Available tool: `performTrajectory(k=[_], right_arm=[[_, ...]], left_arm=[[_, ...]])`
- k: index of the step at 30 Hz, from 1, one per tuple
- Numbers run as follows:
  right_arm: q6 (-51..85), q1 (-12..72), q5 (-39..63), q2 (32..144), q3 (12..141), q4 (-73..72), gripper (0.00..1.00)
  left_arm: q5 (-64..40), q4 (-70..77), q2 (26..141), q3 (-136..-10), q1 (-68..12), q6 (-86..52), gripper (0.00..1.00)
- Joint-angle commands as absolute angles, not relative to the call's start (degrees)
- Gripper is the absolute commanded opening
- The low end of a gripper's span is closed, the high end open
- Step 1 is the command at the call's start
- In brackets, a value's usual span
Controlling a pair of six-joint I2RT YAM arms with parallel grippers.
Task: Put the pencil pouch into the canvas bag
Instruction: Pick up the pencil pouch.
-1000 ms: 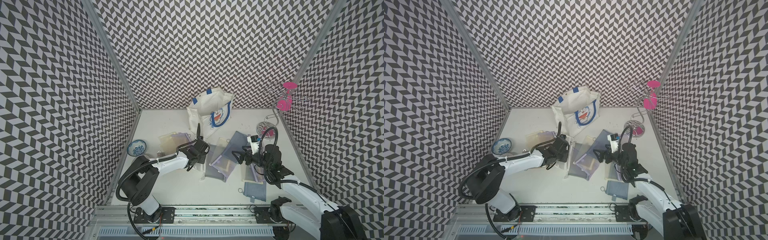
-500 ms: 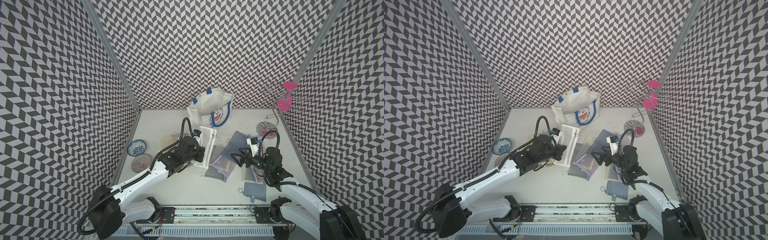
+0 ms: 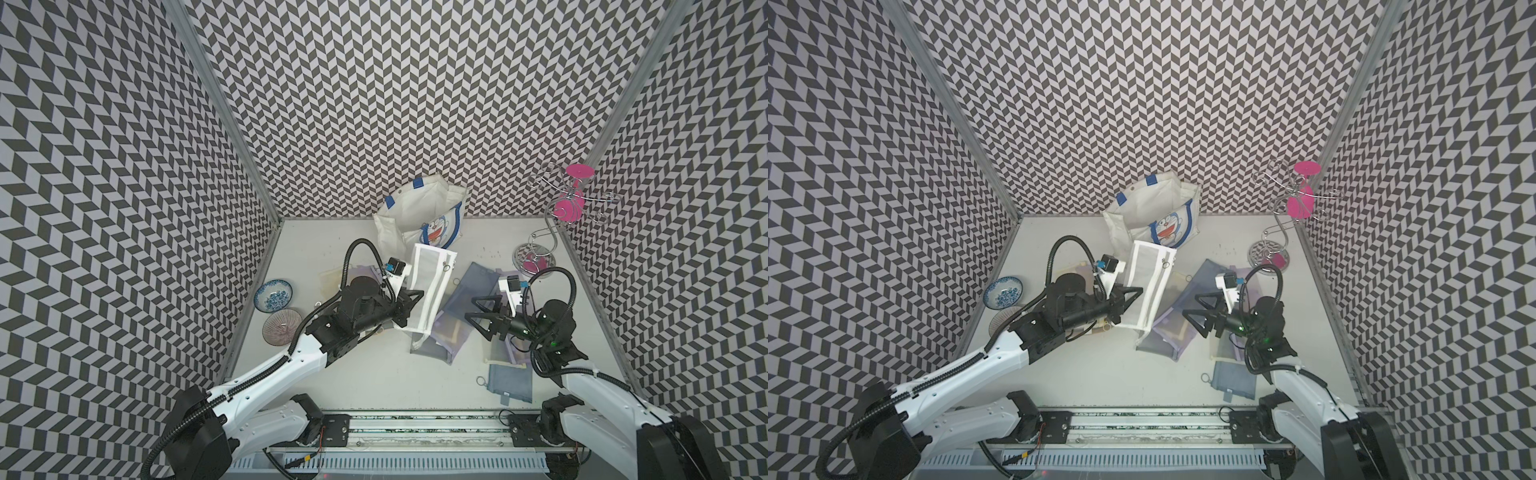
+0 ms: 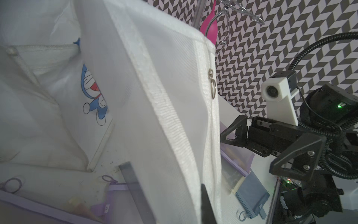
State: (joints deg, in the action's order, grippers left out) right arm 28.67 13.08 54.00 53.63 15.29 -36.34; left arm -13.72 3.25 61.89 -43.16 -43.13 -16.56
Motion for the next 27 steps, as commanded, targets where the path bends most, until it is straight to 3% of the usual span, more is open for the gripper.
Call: performTrajectory(k=[1, 9, 27], right_arm=[[30.46, 14.38, 55.25, 49.5, 16.36, -36.25, 0.99], [32.07, 17.3, 52.77, 44.44, 17.54, -32.67, 0.99], [33.67, 20.21, 55.1, 45.84, 21.01, -35.58, 0.99]], left_arm=[[-18.06, 10.58, 60.77, -41.85, -43.4, -15.54, 0.0], [-21.76, 16.44, 59.67, -39.95, -43.64, -16.29, 0.0], [-22.6, 21.59, 56.88, -37.98, -43.6, -18.02, 0.0]])
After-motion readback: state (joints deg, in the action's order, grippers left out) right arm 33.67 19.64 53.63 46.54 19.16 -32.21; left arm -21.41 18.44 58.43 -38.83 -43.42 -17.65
